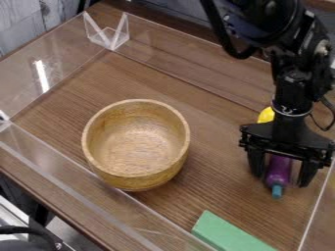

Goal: Put the purple eggplant in the brown bowl

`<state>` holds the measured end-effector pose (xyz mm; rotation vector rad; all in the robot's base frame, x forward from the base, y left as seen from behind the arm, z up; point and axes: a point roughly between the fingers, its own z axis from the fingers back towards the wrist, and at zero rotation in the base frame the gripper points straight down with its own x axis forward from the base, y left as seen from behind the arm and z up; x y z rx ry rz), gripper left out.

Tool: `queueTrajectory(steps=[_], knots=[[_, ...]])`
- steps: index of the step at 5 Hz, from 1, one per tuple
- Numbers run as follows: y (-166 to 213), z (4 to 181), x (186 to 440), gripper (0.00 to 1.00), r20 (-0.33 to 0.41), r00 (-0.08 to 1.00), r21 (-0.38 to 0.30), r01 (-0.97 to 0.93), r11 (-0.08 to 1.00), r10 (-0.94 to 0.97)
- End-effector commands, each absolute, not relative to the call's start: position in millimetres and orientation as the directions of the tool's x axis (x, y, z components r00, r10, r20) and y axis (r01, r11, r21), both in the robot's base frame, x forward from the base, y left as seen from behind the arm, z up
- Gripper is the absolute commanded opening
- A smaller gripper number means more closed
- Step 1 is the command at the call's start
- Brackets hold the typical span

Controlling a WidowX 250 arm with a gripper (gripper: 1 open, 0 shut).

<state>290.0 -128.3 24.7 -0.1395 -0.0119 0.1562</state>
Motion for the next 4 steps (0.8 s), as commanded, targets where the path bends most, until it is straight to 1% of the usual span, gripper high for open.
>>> queueTrajectory(steps=[1, 3, 4], knots=[[-128.2, 38.0, 305.6, 1.0, 0.054, 0.984, -0.17, -0.161, 0.972, 0.173], [-126.0, 34.9, 311.2, 1.0, 0.058, 0.981, -0.171, -0.173, 0.97, 0.185], [-125.1, 33.6, 310.6, 0.0, 0.057, 0.98, -0.166, -0.178, 0.97, 0.189]])
